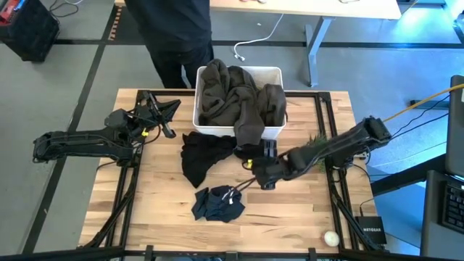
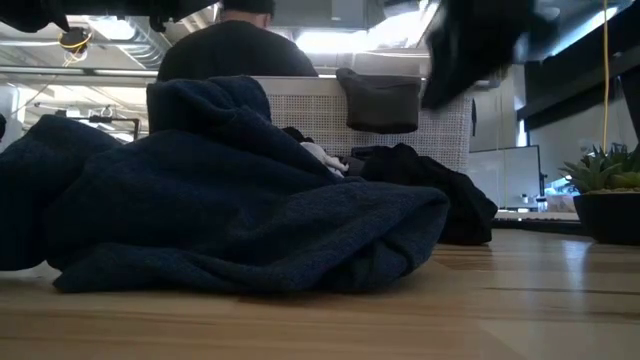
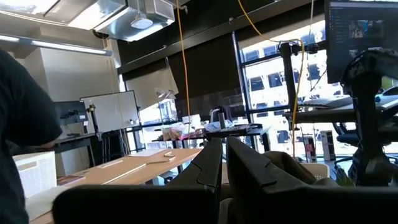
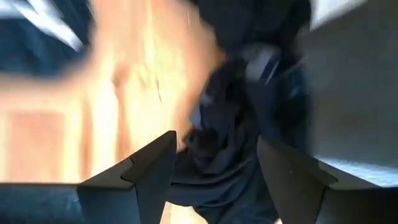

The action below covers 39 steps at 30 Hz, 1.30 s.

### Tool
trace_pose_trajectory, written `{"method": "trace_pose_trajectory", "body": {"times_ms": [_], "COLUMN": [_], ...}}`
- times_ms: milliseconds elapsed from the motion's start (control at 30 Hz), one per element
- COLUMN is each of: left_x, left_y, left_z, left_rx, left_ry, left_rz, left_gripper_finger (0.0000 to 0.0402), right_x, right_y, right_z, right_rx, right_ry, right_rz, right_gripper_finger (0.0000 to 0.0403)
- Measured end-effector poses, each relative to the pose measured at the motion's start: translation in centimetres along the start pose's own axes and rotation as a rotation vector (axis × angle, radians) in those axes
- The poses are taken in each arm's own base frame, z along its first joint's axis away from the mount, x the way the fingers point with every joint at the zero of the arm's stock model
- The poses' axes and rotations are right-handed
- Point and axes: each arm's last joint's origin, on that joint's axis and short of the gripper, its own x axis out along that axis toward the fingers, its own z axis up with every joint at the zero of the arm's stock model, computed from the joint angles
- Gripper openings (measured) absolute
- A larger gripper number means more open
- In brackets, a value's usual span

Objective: Sort clothes
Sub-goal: Put the black boxer shorts into the bin

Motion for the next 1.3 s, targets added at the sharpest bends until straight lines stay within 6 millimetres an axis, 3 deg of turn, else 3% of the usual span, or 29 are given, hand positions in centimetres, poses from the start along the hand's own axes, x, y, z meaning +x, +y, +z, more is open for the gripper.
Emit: {"method": "trace_pose_trajectory", "body": {"times_ms": [200,433,533,667,733,767,867,1000,1100,1300], "left_x": [0.0,0.0,0.0,0.0,0.0,0.0,0.0,0.0,0.0,0.0], "left_y": [0.0,0.0,0.0,0.0,0.0,0.0,0.0,0.0,0.0,0.0], "left_z": [0.0,0.0,0.0,0.0,0.0,0.0,0.0,0.0,0.0,-0.1], "left_rx": [0.001,0.001,0.001,-0.009,-0.005,-0.004,-0.007,-0.006,-0.005,-0.004], "left_ry": [-0.002,-0.003,-0.002,0.000,0.000,0.001,0.000,0.001,0.003,0.006], "left_rz": [0.001,0.001,0.001,0.000,0.000,0.000,0.000,0.000,0.000,-0.002], "left_gripper_finger": [0.0017,0.0017,0.0017,0.0017,0.0017,0.0017,0.0017,0.0017,0.0017,0.0017], "right_x": [5.6,9.3,10.4,11.1,11.0,10.9,10.0,7.8,5.6,0.0], "right_y": [-0.6,-2.0,-2.4,-2.1,-2.0,-1.9,-1.5,-1.4,-1.4,-2.4], "right_z": [-4.7,-6.6,-7.1,-7.1,-7.0,-6.8,-6.5,-5.7,-4.6,-2.1], "right_rx": [0.053,0.139,0.130,0.133,0.133,0.141,0.155,0.141,0.115,0.085], "right_ry": [0.040,0.026,0.057,0.064,0.054,0.038,0.005,-0.042,-0.107,-0.266], "right_rz": [-0.208,-0.033,0.005,0.091,0.148,0.199,0.320,0.344,0.351,0.285], "right_gripper_finger": [0.0241,0.0233,0.0193,0.0088,0.0030,0.0020,0.0035,0.0030,0.0012,0.0022]}}
